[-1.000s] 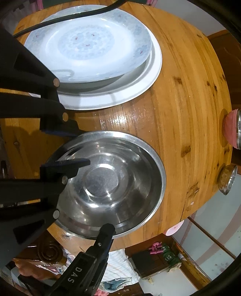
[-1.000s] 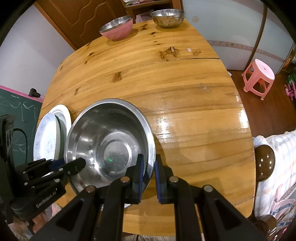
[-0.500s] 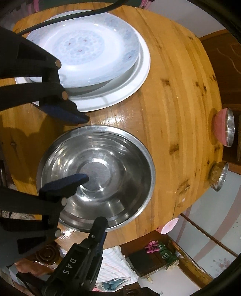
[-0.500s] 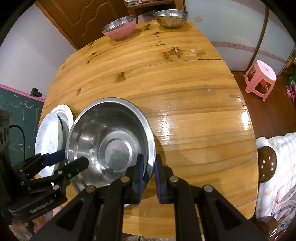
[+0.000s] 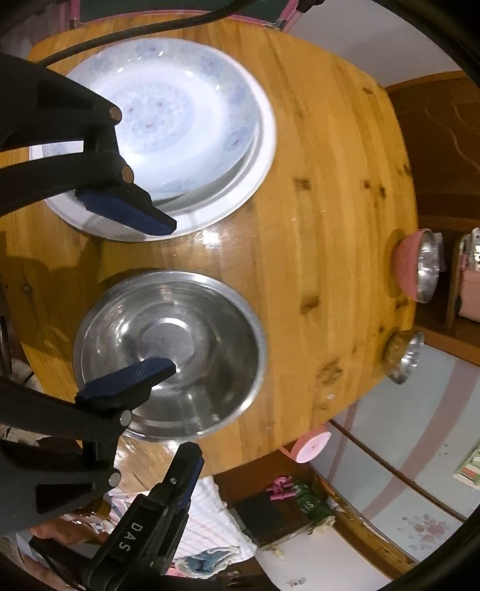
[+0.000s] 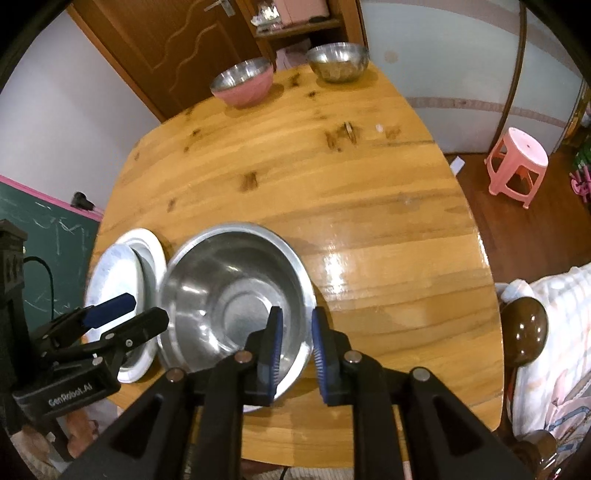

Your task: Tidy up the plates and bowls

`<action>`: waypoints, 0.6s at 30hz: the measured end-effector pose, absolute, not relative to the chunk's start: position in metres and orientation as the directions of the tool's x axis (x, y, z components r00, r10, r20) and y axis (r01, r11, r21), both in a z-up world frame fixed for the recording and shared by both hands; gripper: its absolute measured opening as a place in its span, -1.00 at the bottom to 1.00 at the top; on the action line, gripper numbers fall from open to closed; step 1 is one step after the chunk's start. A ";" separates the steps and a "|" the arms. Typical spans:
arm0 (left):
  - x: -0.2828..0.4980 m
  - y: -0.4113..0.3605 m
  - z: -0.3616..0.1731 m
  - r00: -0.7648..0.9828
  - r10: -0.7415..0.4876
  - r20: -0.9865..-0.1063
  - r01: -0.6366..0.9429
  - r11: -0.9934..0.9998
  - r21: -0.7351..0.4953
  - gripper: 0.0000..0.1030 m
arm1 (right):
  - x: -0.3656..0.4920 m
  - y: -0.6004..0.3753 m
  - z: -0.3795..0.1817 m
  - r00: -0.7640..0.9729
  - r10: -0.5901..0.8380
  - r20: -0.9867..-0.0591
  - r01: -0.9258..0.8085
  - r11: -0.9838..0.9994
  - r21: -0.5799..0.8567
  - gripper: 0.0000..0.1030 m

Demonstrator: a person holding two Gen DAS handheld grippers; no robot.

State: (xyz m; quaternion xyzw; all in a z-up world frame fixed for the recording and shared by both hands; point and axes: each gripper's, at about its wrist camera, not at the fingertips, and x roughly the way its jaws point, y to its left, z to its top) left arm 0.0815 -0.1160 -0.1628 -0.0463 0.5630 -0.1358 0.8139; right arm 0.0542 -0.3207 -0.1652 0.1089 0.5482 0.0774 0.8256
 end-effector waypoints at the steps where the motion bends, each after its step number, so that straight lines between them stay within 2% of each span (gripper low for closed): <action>1: 0.082 -0.114 -0.157 0.342 -0.275 -0.898 0.169 0.959 -0.229 0.37 | 0.054 -0.321 -0.165 0.387 0.247 -0.888 -0.008 0.964 0.265 -0.69; 12: 0.109 -0.093 -0.067 0.488 -0.285 -0.825 0.194 0.957 -0.216 0.41 | 0.072 -0.316 -0.097 0.481 0.248 -0.841 -0.094 0.968 0.231 -0.69; 18: 0.144 -0.079 0.005 0.581 -0.273 -0.767 0.196 0.961 -0.195 0.48 | 0.103 -0.324 -0.015 0.579 0.231 -0.782 -0.152 0.973 0.175 -0.69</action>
